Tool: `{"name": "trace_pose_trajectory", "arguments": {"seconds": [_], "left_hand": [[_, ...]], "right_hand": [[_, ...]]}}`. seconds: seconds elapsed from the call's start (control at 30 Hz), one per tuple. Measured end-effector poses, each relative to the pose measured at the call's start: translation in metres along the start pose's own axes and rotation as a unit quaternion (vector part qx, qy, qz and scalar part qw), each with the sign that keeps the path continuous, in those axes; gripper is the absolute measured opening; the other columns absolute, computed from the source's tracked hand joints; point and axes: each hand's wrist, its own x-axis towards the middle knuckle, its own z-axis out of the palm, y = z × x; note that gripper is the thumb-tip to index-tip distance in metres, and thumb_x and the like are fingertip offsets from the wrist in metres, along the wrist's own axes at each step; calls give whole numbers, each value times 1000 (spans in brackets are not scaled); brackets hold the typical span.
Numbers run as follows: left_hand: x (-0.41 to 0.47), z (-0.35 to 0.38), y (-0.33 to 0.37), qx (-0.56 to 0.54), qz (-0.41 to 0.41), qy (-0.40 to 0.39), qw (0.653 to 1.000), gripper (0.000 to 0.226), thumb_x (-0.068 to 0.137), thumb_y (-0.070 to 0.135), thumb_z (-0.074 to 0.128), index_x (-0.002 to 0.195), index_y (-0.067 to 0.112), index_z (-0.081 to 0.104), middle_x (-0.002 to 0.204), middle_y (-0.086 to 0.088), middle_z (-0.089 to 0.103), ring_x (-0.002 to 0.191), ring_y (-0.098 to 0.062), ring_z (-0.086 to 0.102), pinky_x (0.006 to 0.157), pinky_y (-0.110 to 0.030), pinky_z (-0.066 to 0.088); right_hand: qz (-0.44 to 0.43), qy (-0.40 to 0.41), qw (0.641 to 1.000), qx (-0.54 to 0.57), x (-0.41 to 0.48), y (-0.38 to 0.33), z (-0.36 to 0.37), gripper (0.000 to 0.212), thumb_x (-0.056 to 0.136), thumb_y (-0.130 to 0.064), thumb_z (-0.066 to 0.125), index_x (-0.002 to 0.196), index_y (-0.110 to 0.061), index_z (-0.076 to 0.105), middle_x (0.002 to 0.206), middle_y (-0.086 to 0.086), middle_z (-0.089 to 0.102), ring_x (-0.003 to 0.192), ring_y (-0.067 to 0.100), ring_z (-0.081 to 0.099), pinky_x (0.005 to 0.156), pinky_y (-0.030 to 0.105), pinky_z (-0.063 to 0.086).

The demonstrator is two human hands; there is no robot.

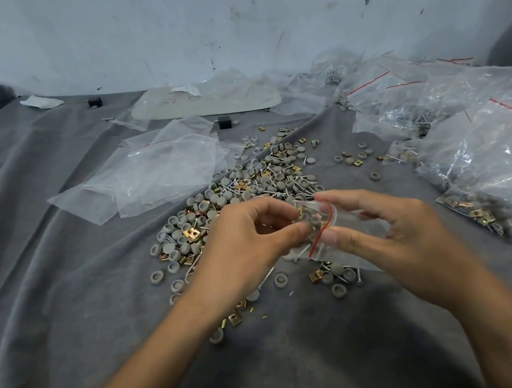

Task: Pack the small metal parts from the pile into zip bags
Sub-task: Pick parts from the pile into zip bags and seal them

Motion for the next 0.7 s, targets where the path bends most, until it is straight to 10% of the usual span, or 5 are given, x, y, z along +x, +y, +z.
{"name": "trace_pose_trajectory", "arguments": {"seconds": [0.4,0.57,0.7], "left_hand": [[-1,-9,7,-16,43,4,999,6,91,15,72,94,21,72,80,3,75,71,-12,72,63,-25,58],[0,-49,7,221,29,-87,971,5,89,29,74,87,32,72,72,12,69,61,-2,60,60,-27,48],[-7,-54,4,403,-40,-240,882,14,84,40,79,92,37,68,81,25,68,68,9,61,57,-13,40]], "right_hand": [[1,34,999,-4,0,2,-3,34,85,-49,75,118,-49,65,108,-42,66,104,-18,59,86,3,41],[11,94,995,8,1,9,-7,39,85,-46,64,123,-45,64,114,-31,70,111,-8,62,95,18,47],[14,104,994,17,2,8,-6,38,85,-45,64,123,-42,65,116,-31,69,112,-10,62,94,17,47]]}}
